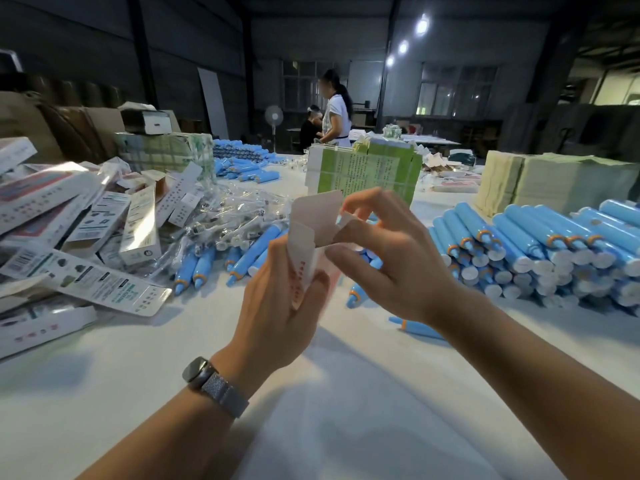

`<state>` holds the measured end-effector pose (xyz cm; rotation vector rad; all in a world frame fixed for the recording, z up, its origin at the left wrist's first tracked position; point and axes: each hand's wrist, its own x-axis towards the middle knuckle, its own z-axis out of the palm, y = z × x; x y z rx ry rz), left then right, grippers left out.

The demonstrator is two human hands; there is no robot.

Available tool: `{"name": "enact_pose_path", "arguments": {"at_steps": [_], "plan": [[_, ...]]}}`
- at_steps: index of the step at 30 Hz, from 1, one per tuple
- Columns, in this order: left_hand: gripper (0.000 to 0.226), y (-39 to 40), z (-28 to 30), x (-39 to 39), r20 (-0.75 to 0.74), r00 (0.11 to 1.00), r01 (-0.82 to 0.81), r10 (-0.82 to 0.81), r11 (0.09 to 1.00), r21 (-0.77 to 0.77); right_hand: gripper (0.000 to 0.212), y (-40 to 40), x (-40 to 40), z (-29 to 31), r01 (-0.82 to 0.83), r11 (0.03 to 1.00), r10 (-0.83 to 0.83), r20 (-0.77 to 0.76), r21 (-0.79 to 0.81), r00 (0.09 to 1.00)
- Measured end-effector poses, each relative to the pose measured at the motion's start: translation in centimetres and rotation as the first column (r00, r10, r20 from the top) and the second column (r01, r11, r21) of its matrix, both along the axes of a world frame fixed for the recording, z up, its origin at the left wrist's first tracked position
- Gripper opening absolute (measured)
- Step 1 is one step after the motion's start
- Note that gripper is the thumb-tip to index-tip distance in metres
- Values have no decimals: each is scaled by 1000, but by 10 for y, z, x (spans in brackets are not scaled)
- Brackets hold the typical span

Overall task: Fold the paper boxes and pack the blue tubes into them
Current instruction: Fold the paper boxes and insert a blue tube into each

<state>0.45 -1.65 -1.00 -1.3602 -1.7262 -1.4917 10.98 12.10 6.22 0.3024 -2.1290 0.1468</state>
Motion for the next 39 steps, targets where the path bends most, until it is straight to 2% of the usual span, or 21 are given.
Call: {"name": "enact_pose_path", "arguments": {"at_steps": [3,6,8,10,15,21,29,33,37,39], "plan": [[29,1,1,0,45,998,34,-34,999,6,30,1,-1,0,-52,997,57,93,-54,994],[59,2,3,1,97,991,95,-97,995,21,20,0,-1,0,-117,984,127,71,-132,989],[70,1,4,3,101,988,118,-120,993,31,27,-3,-1,-2,-160,945,180,45,-284,983],[66,1,5,5,72,991,111,-114,993,42,38,-5,-2,-3,-198,890,239,50,-411,970],[55,0,8,-2,56,988,143,-145,989,49,42,-7,0,0,-163,896,211,74,-413,975],[38,2,10,2,50,988,141,-144,988,54,52,-11,-2,-3,-218,768,283,13,-602,959],[29,2,13,4,68,987,146,-149,988,49,39,-11,-2,-12,-228,760,267,-28,-608,963],[30,1,13,5,62,983,169,-173,984,56,21,-10,-2,-13,-199,801,235,-8,-565,972],[29,1,14,7,38,981,187,-190,980,62,20,-9,0,-11,-240,787,271,-31,-568,962],[28,0,14,7,39,978,200,-203,977,67,19,-9,2,-8,-275,818,284,-63,-505,957]]}}
